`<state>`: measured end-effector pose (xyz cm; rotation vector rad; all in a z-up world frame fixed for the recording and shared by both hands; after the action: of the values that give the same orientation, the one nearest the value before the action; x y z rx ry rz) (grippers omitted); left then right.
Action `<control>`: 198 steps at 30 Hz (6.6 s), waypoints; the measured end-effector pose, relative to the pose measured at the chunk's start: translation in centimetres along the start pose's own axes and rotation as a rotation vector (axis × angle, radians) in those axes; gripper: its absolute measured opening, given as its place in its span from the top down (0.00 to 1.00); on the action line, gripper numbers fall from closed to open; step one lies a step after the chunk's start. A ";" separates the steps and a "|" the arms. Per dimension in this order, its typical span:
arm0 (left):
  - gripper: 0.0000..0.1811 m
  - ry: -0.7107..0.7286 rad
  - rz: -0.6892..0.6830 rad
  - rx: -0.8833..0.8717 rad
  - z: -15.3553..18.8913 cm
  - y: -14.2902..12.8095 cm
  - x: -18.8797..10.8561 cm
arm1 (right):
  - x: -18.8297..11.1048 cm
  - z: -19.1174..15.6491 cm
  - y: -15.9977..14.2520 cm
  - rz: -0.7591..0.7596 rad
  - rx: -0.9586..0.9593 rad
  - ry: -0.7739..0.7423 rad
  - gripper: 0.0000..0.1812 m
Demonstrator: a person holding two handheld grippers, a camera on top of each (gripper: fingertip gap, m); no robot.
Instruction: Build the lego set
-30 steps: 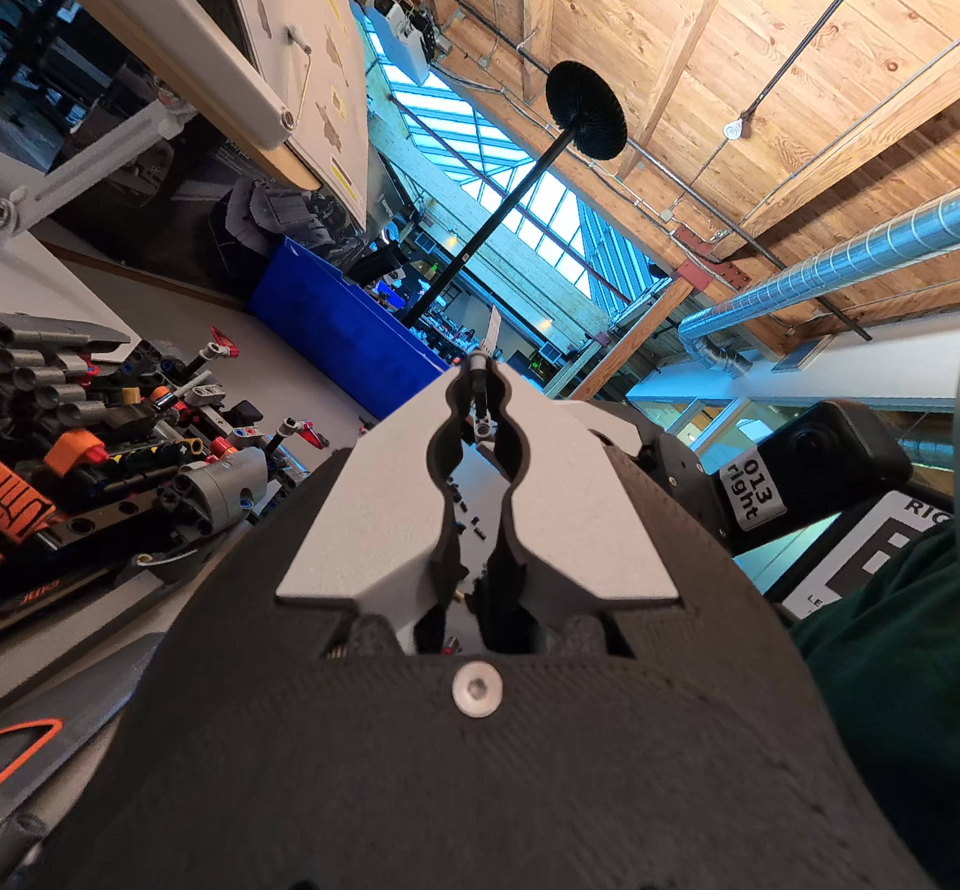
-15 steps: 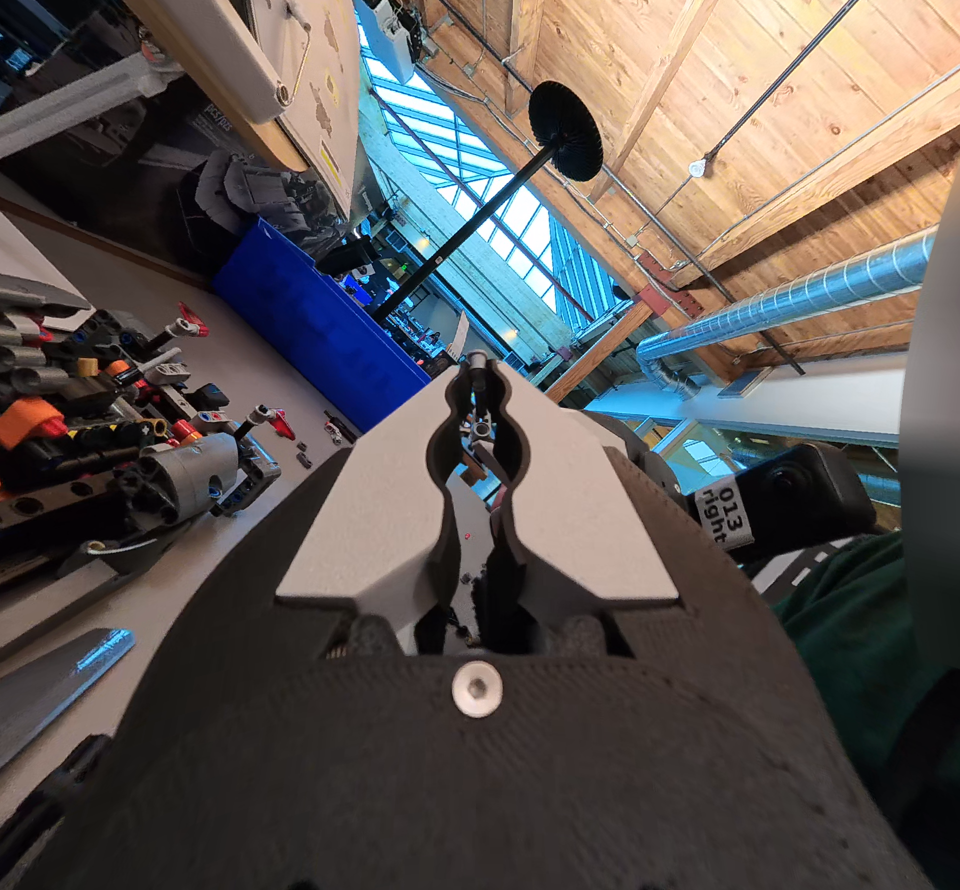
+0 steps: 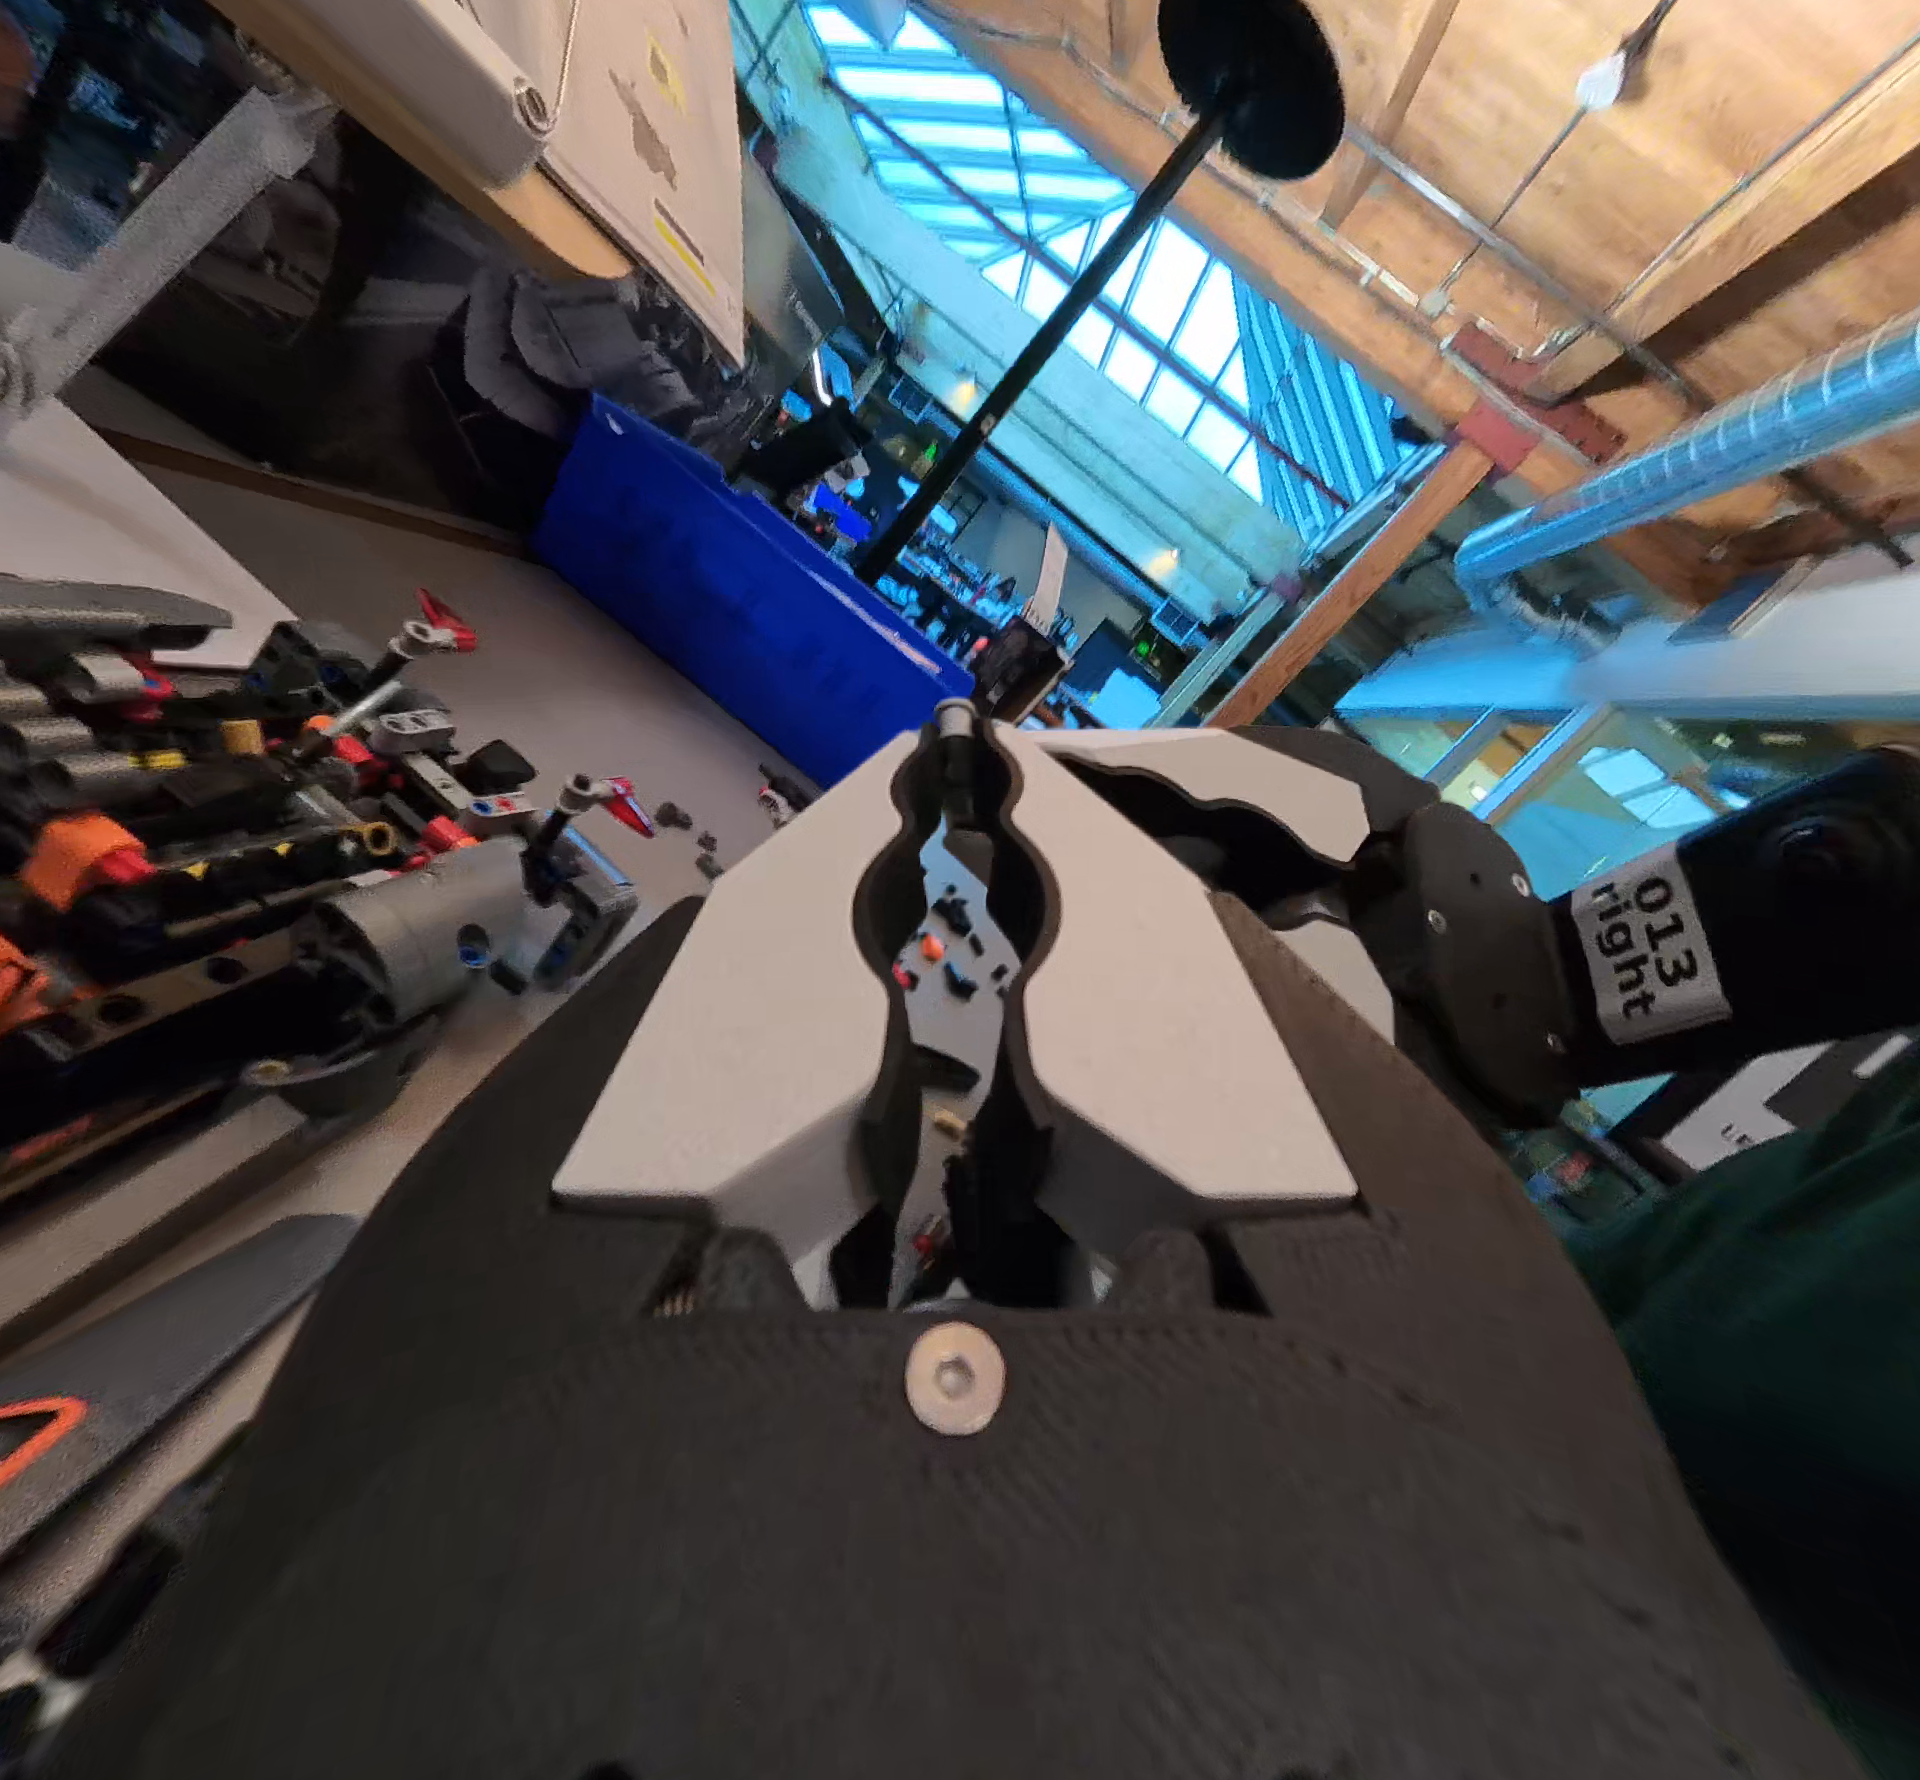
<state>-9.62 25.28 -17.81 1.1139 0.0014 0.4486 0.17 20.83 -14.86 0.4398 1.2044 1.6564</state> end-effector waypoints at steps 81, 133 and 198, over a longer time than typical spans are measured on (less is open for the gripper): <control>0.66 -0.116 -0.900 0.767 8.1 -8.4 0.5 | -13.9 1.7 -14.9 -0.591 0.413 0.473 0.71; 0.91 -0.006 -0.695 0.997 5.7 -3.5 2.5 | -3.6 4.7 -5.6 -0.228 -0.048 0.662 0.99; 0.96 -0.002 -0.484 0.833 3.2 -2.6 2.2 | -1.3 4.7 -6.4 -0.027 0.005 0.583 0.97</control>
<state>-6.04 22.30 -18.14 1.8660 0.4844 -0.0131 7.50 22.08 -17.98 -0.0726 1.6228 1.8191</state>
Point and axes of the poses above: each gripper's, where its closed fingertips meet, x out along the fingers, y out of its top, z = x × y across the jaws, the point moved 8 cm from there along -x, back along the fingers, and after that the axes turned 13 degrees about x, right-handed, at the moved point
